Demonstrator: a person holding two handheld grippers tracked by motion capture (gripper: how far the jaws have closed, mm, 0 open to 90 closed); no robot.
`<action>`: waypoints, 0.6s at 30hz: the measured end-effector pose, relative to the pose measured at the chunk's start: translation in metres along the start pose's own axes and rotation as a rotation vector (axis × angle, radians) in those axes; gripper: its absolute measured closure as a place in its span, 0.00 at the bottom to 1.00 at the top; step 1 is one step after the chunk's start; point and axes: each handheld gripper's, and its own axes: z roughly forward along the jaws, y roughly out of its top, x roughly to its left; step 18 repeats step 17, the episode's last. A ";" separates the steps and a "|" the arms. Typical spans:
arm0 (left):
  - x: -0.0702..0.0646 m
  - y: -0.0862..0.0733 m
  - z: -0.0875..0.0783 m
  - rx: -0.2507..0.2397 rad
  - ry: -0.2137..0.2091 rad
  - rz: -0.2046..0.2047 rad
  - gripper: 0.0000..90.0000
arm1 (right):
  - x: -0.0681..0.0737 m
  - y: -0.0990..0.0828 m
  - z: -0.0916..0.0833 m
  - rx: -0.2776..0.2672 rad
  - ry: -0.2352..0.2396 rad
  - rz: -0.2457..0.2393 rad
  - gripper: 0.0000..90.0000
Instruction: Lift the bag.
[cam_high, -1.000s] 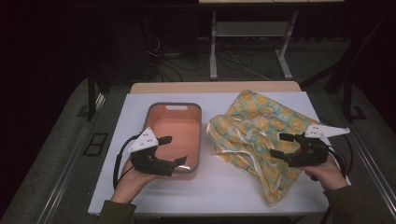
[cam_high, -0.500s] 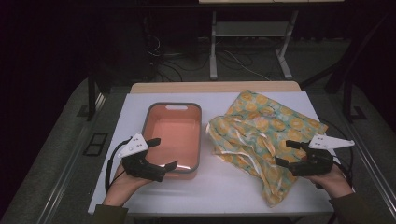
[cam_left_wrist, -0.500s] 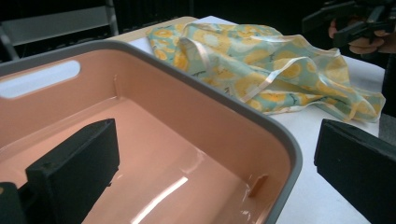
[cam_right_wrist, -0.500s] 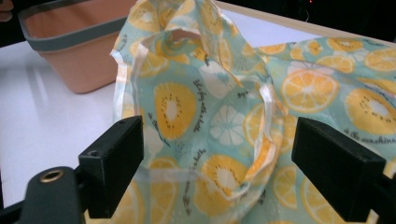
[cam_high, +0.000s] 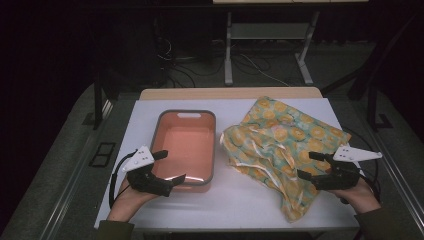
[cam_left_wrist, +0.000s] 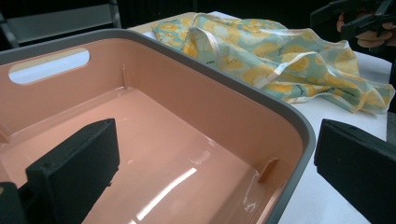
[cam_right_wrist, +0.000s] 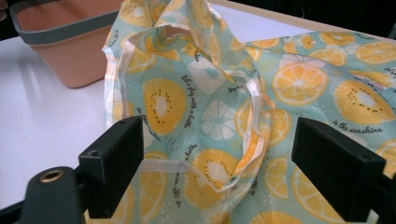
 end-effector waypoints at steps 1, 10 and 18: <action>0.000 0.000 0.000 -0.004 -0.001 -0.001 0.00 | 0.000 0.000 0.000 0.000 0.000 0.000 0.18; 0.001 -0.001 0.000 -0.002 -0.003 0.001 0.00 | -0.001 0.000 -0.001 -0.004 0.001 0.001 0.18; 0.001 -0.001 0.000 -0.003 -0.005 0.002 0.00 | -0.001 0.001 -0.001 -0.005 0.003 -0.001 0.18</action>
